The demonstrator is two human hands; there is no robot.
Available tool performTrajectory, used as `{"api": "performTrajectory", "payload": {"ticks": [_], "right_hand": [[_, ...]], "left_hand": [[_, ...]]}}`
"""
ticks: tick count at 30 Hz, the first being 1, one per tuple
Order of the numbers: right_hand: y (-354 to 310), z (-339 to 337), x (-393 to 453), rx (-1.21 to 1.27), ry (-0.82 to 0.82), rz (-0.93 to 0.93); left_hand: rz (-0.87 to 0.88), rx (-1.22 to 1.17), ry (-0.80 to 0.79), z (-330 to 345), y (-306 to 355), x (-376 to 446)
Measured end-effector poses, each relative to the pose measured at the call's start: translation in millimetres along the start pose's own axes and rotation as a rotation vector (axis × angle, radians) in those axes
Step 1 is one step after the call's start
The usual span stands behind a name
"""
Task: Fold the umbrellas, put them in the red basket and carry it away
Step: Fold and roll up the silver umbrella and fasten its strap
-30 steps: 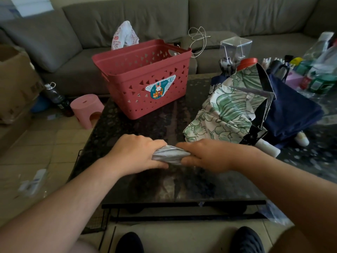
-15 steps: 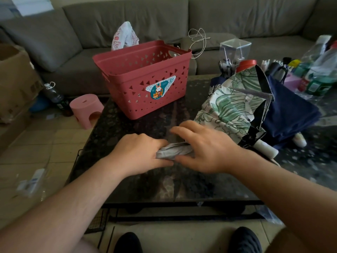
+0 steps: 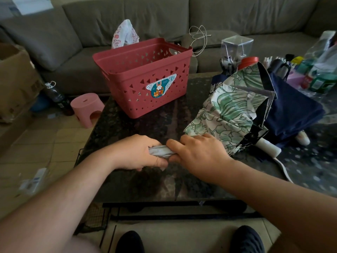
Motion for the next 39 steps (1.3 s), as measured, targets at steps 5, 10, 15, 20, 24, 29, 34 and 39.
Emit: {"api": "performTrajectory", "payload": {"ticks": [5,10,15,20,24,29,34,39], "right_hand": [[18,9,6,0.164,-0.221,0.052],[40,21,9,0.505,-0.454,0.074],[31,9,5,0.229,-0.271,-0.01],[15,9,3,0.057,-0.221,-0.05],[19,8,4,0.102,-0.251,-0.001],[33,10,5,0.189,-0.258,0.092],[50,3,7,0.468,-0.232,0.214],[51,-3,8,0.661,-0.218,0.26]], "left_hand": [[0.041,0.548,0.189,-3,13,-1],[0.138,0.705,0.252,2,31,1],[0.084,0.548,0.155,-6,23,4],[0.028,0.466,0.148,-15,12,2],[0.014,0.554,0.286,-19,15,0],[0.227,0.566,0.623,-38,31,-14],[0.233,-0.147,0.931,-43,22,-36],[0.121,-0.881,0.761,-19,2,-16]]}}
Point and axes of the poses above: each hand's wrist, its own x-axis towards the middle knuckle, its own z-axis out of the palm, y = z × x, the point moved 8 cm from there along x, towards the middle knuckle, and after that the axes turned 5 degrees about -y, right-handed, at the moved point
